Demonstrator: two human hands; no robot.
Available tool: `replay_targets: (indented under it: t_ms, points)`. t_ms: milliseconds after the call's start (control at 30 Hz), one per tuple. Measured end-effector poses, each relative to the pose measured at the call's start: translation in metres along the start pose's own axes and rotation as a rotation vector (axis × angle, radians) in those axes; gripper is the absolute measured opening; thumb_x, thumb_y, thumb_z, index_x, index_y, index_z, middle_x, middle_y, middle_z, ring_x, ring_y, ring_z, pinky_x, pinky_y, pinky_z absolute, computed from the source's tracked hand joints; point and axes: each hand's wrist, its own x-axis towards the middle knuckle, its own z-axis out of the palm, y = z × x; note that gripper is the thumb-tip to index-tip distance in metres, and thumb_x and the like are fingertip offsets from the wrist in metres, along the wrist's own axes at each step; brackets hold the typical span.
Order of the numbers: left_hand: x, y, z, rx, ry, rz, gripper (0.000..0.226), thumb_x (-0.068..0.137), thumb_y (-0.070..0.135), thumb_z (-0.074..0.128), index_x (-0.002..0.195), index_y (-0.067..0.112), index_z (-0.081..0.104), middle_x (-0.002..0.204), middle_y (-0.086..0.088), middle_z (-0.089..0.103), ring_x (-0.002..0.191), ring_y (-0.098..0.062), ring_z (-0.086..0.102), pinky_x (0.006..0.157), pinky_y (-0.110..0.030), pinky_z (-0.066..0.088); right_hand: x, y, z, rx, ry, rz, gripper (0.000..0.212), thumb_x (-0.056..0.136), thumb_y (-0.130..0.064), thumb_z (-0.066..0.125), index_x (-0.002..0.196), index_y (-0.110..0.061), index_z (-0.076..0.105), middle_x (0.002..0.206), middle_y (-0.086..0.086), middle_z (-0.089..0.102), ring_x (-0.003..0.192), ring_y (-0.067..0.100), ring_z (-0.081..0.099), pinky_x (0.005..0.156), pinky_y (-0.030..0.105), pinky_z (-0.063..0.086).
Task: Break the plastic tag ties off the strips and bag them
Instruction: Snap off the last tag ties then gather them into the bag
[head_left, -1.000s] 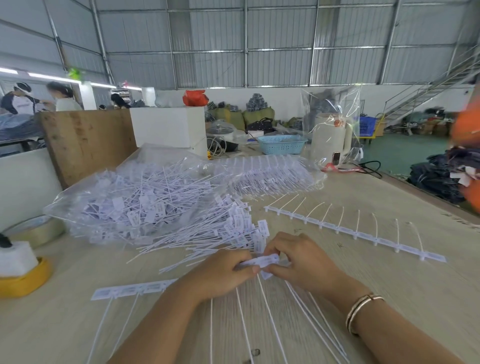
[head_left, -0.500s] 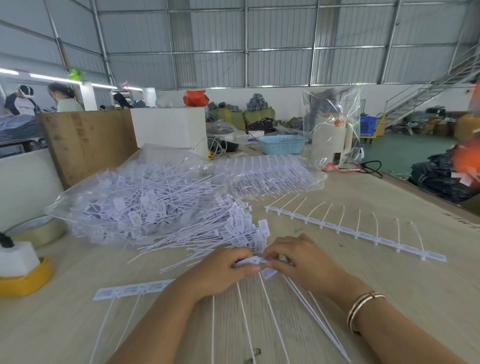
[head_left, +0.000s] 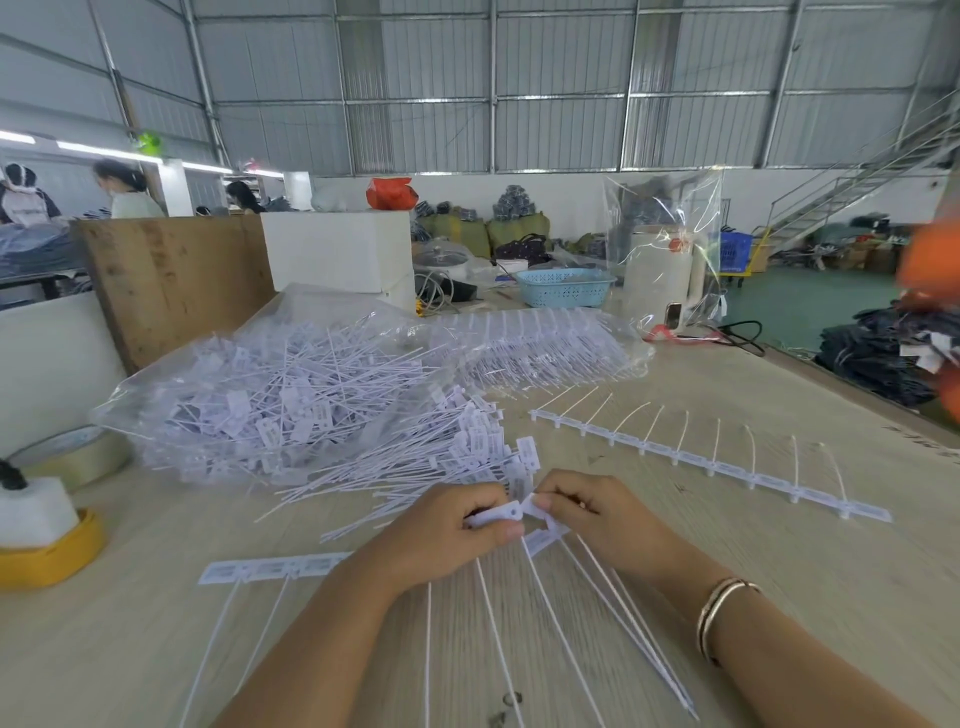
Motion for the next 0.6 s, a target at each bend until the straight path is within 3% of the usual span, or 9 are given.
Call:
replay_targets:
  t_ms: [133, 200, 333, 433, 500, 600]
  points:
    - [-0.003, 0.000, 0.000, -0.011, -0.009, 0.004, 0.035, 0.089, 0.036, 0.061, 0.066, 0.015, 0.042, 0.055, 0.013, 0.034, 0.050, -0.003, 0.031, 0.049, -0.015, 0.024, -0.004, 0.008, -0.016, 0.226, 0.272, 0.159, 0.027, 0.095, -0.021, 0.048, 0.069, -0.017, 0.054, 0.063, -0.009, 0.055, 0.050, -0.004, 0.043, 0.060, 0.021, 0.035]
    - [-0.003, -0.001, 0.000, 0.038, 0.002, -0.003, 0.036, 0.091, 0.036, 0.057, 0.069, 0.013, 0.041, 0.058, 0.012, 0.032, 0.052, -0.004, 0.029, 0.052, -0.020, 0.023, -0.009, 0.015, -0.019, 0.178, 0.308, 0.171, 0.020, 0.089, -0.028, 0.058, 0.070, -0.019, 0.058, 0.062, -0.013, 0.056, 0.048, -0.003, 0.040, 0.055, 0.015, 0.036]
    - [-0.003, -0.001, -0.002, 0.143, -0.003, -0.072, 0.031, 0.093, 0.032, 0.051, 0.068, 0.017, 0.041, 0.060, 0.007, 0.038, 0.055, -0.009, 0.034, 0.058, -0.030, 0.027, -0.002, 0.013, -0.005, -0.127, 0.164, 0.003, 0.019, 0.075, -0.024, 0.075, 0.072, -0.032, 0.057, 0.069, -0.024, 0.056, 0.055, 0.000, 0.044, 0.053, 0.013, 0.034]
    - [-0.003, -0.001, -0.004, 0.180, -0.024, -0.132, 0.020, 0.087, 0.030, 0.048, 0.076, 0.013, 0.049, 0.064, 0.006, 0.044, 0.059, -0.012, 0.040, 0.060, -0.031, 0.030, 0.003, 0.010, 0.005, -0.242, 0.045, -0.110, 0.008, 0.073, -0.032, 0.069, 0.081, -0.031, 0.066, 0.077, -0.024, 0.052, 0.071, -0.007, 0.050, 0.069, 0.021, 0.038]
    - [-0.003, -0.001, -0.004, 0.241, -0.052, -0.169, 0.014, 0.083, 0.026, 0.047, 0.076, 0.014, 0.048, 0.070, 0.001, 0.047, 0.063, -0.016, 0.042, 0.060, -0.032, 0.031, 0.001, 0.014, 0.007, -0.312, -0.016, -0.122, 0.015, 0.071, -0.038, 0.059, 0.084, -0.034, 0.067, 0.084, -0.023, 0.051, 0.081, -0.007, 0.050, 0.081, 0.030, 0.039]
    - [0.001, -0.003, -0.004, 0.310, -0.084, -0.245, 0.008, 0.084, 0.018, 0.046, 0.078, 0.013, 0.045, 0.078, -0.004, 0.048, 0.067, -0.019, 0.042, 0.063, -0.032, 0.031, -0.001, 0.019, -0.001, -0.392, -0.051, -0.101, 0.009, 0.076, -0.035, 0.063, 0.083, -0.036, 0.069, 0.089, -0.021, 0.050, 0.089, -0.006, 0.048, 0.087, 0.032, 0.033]
